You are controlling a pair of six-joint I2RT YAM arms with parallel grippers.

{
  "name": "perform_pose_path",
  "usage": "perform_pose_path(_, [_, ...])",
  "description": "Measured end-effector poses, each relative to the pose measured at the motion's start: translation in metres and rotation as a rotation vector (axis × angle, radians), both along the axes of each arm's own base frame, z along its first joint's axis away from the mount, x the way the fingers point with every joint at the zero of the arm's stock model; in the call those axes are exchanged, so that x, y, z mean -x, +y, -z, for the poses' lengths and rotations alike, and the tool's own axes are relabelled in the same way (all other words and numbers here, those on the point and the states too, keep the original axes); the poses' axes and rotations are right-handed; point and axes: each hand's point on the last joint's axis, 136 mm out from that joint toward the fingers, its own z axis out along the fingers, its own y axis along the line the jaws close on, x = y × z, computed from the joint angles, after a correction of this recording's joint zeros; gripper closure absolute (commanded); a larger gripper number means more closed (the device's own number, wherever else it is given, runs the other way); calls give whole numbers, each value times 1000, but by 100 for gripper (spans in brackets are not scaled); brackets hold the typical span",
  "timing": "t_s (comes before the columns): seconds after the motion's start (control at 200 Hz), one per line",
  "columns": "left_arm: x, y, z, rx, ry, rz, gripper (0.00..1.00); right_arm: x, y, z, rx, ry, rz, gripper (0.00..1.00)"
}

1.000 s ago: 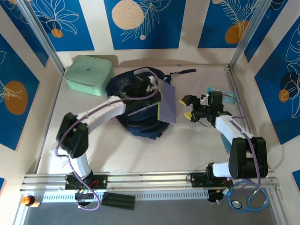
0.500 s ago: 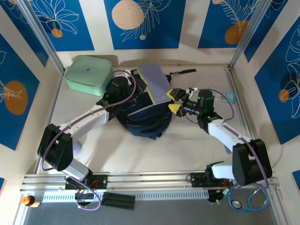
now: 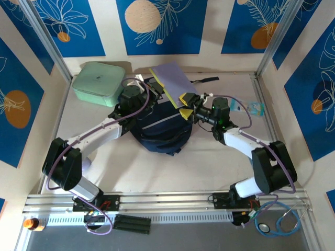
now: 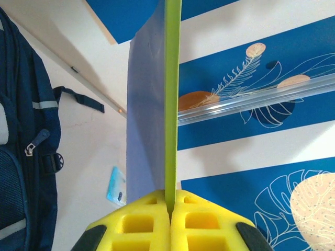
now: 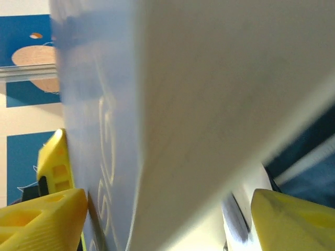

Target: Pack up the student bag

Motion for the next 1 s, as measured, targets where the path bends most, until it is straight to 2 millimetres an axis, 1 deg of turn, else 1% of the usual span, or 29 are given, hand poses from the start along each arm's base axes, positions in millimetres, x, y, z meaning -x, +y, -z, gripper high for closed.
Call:
perform_pose_path(0.135, [1, 0, 1, 29, 21, -1, 100, -13, -5, -9, -23, -33, 36, 35])
perform_pose_path(0.205, [1, 0, 3, 32, 28, -2, 100, -15, -8, -13, -28, -50, 51, 47])
perform_pose_path(0.28, [1, 1, 7, 29, 37, -6, 100, -18, -11, -16, -30, -64, 66, 56])
perform_pose_path(0.375, [2, 2, 13, 25, 54, -8, 100, -17, -15, -17, -28, -87, 84, 72])
perform_pose_path(0.43, [2, 2, 16, 19, 63, -7, 100, -14, -18, -16, -19, -98, 90, 79])
perform_pose_path(0.455, [2, 2, 16, 18, 65, -8, 98, -14, -19, -16, -19, -97, 93, 83])
perform_pose_path(0.5, [2, 2, 18, 14, 71, -8, 96, -14, -21, -16, -15, -104, 95, 95])
perform_pose_path(0.505, [2, 2, 19, 13, 71, -8, 95, -14, -21, -16, -16, -102, 95, 98])
perform_pose_path(0.52, [2, 2, 20, 11, 74, -8, 92, -14, -21, -16, -17, -100, 96, 100])
perform_pose_path(0.58, [3, 2, 25, -6, 82, -3, 63, -13, -22, -17, -12, -107, 92, 100])
perform_pose_path(0.61, [4, 2, 27, -20, 81, 3, 53, -12, -23, -17, -5, -106, 91, 100])
perform_pose_path(0.69, [8, 0, 32, -62, 81, 27, 38, -11, -24, -12, 18, -86, 86, 100])
perform_pose_path(0.74, [12, 0, 37, -115, 77, 49, 26, -10, -28, -9, 37, -76, 88, 100])
perform_pose_path(0.835, [19, 2, 46, -244, 77, 88, 13, -9, -40, -7, 77, -69, 108, 100])
perform_pose_path(0.9, [25, 4, 49, -344, 66, 114, 8, -6, -52, -9, 114, -79, 126, 100])
perform_pose_path(0.93, [28, 6, 51, -391, 57, 126, 0, -4, -58, -11, 135, -85, 136, 100])
perform_pose_path(0.995, [36, 9, 57, -512, 35, 152, 0, 3, -72, -15, 187, -103, 159, 100])
